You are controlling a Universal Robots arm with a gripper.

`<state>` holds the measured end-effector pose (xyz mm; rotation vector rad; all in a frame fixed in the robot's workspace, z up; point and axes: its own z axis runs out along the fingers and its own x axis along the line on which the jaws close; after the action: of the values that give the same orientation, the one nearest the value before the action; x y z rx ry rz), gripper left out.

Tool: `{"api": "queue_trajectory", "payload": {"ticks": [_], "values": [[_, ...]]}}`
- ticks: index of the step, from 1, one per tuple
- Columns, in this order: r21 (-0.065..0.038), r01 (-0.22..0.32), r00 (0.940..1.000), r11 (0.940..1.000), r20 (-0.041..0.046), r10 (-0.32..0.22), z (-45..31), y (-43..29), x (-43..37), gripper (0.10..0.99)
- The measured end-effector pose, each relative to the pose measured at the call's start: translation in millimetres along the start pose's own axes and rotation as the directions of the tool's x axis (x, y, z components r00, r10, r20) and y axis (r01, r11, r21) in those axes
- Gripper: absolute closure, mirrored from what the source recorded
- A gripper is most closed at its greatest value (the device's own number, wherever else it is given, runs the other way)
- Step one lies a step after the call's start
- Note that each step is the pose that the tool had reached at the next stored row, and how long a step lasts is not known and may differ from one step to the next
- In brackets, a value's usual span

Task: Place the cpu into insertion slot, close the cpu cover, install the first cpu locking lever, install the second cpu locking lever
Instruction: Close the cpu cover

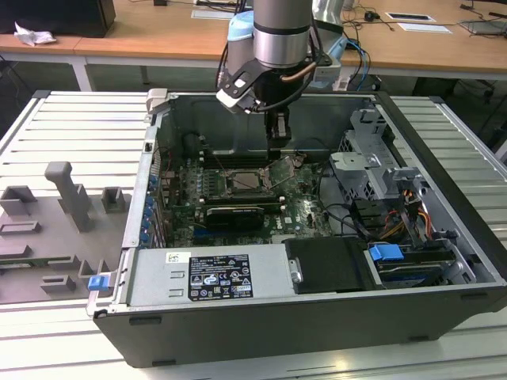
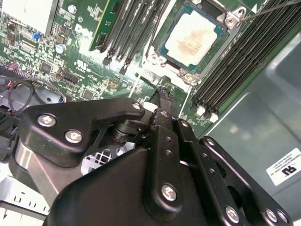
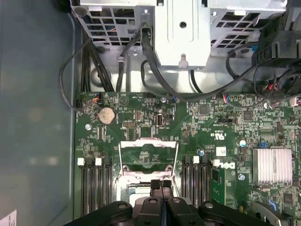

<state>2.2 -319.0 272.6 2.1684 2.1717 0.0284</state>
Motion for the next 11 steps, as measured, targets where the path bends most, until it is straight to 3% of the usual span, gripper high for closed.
{"api": "queue_trajectory", "payload": {"ticks": [11], "values": [[0.001,0.000,1.0000,1.0000,0.0004,0.000,1.3,18.2,0.0,0.980]]}}
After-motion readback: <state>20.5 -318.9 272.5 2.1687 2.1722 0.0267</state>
